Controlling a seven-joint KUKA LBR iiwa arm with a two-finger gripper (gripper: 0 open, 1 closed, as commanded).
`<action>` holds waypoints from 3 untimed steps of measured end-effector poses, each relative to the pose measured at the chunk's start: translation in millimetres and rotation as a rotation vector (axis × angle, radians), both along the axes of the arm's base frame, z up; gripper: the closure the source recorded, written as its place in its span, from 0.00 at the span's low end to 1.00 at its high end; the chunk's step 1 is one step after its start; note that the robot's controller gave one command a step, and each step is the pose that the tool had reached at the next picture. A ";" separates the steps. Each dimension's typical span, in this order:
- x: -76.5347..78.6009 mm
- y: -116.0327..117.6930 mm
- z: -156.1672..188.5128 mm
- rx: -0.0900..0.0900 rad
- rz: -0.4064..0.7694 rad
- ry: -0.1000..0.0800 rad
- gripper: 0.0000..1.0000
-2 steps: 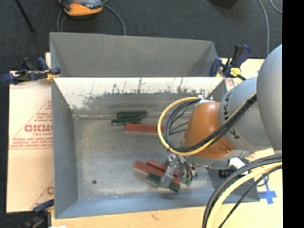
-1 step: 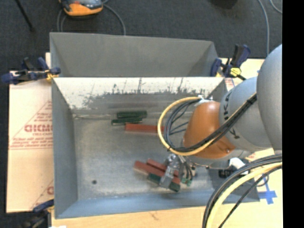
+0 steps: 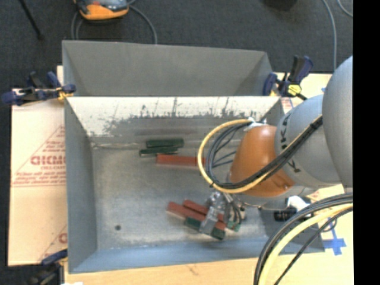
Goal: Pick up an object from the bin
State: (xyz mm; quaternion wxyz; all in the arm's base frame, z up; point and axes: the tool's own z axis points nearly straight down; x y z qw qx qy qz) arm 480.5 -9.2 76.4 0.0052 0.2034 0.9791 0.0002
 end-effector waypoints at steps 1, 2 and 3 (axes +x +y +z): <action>3.7 -1.1 8.4 0.000 0.002 -0.002 1.00; 2.4 -0.5 11.4 0.001 0.003 0.002 1.00; 0.0 -0.5 18.5 0.002 0.005 0.014 1.00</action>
Offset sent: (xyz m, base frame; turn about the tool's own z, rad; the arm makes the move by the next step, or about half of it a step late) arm 0.0000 0.0002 0.0188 0.0000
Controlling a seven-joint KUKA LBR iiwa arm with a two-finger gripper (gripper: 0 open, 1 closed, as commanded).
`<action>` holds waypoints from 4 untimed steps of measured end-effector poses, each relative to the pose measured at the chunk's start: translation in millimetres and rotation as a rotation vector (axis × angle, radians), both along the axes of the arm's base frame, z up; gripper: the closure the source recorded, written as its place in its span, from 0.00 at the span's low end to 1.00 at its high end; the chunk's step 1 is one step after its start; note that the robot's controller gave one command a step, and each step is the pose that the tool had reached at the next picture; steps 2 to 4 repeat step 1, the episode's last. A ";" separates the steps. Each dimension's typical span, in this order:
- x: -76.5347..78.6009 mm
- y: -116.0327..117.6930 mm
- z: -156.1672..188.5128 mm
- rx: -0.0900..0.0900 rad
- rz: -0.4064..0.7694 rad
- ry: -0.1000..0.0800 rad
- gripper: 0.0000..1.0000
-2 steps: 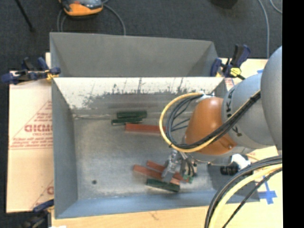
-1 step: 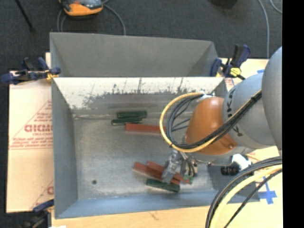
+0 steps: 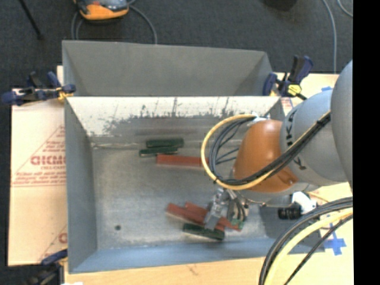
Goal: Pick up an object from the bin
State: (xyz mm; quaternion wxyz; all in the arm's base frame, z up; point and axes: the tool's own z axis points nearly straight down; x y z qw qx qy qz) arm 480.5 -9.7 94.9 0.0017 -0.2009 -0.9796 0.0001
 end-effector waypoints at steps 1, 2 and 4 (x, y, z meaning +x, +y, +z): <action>-0.2 -0.3 21.1 0.000 0.002 0.001 1.00; -0.2 -0.3 21.1 0.000 0.002 0.001 1.00; -0.2 -0.3 21.1 0.000 0.002 0.001 1.00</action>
Offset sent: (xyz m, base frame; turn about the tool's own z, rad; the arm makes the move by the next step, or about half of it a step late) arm 0.0002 0.0002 0.0377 0.0000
